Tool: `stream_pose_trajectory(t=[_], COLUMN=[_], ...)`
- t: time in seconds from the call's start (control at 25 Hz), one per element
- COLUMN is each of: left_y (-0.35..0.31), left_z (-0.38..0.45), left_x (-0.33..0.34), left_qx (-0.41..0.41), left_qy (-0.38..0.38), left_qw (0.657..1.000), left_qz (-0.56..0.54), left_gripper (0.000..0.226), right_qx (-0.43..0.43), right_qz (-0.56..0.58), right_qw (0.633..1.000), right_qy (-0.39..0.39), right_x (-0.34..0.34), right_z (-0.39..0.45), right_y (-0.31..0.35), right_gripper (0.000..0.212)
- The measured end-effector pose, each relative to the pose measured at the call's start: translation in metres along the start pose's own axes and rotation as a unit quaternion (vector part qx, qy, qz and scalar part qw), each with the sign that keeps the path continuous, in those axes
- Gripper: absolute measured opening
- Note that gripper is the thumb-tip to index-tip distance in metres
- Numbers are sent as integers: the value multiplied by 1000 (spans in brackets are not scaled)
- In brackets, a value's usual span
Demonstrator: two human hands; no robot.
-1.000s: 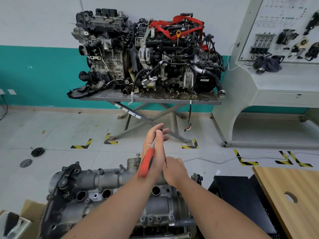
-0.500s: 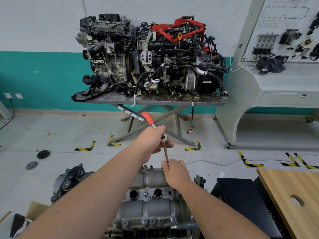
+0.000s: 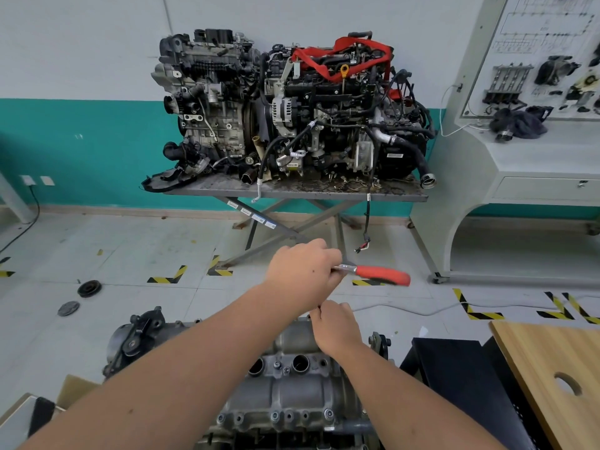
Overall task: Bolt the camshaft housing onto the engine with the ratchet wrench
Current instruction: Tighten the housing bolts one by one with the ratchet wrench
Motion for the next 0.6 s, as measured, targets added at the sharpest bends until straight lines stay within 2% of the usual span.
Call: stream_pose_trajectory(t=[0.12, 0.2, 0.28, 0.32, 0.36, 0.44, 0.52, 0.6], left_y=[0, 0, 3, 7, 10, 9, 5, 5], left_z=[-10, -20, -33, -39, -44, -49, -49, -42], left_x=[9, 14, 22, 27, 33, 42, 42, 43], left_qx=[-4, 2, -8, -24, -45, -86, -136, -192], left_qy=[-81, -140, -192, -202, -201, -199, -242, -255], left_qw=[994, 981, 962, 947, 920, 834, 747, 679], left_qz=[-69, -135, -194, -250, -332, -508, -604, -661], left_gripper=[37, 43, 46, 47, 45, 41, 38, 31], right_qx=[39, 60, 49, 34, 17, 11, 7, 1], right_qz=[39, 86, 95, 81, 56, 40, 22, 15], right_qw=[998, 994, 994, 996, 998, 999, 1000, 1000], right_qy=[-22, -1, 25, 18, 4, 5, 8, 10], right_x=[0, 6, 11, 9, 4, 3, 2, 2], right_z=[1, 2, 4, 4, 3, 3, 4, 2], right_y=[-3, -7, -5, -3, 1, 2, 1, -2], right_gripper=[33, 23, 13, 16, 25, 37, 32, 28])
Point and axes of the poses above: each hand's wrist, its own z-axis towards the middle knuckle, its own x-axis out of the palm, y = z × x, the point moved 6 cm from there along z, towards the middle knuckle, and after that the axes turned 2 degrees about -z, right-handed, at the moved point
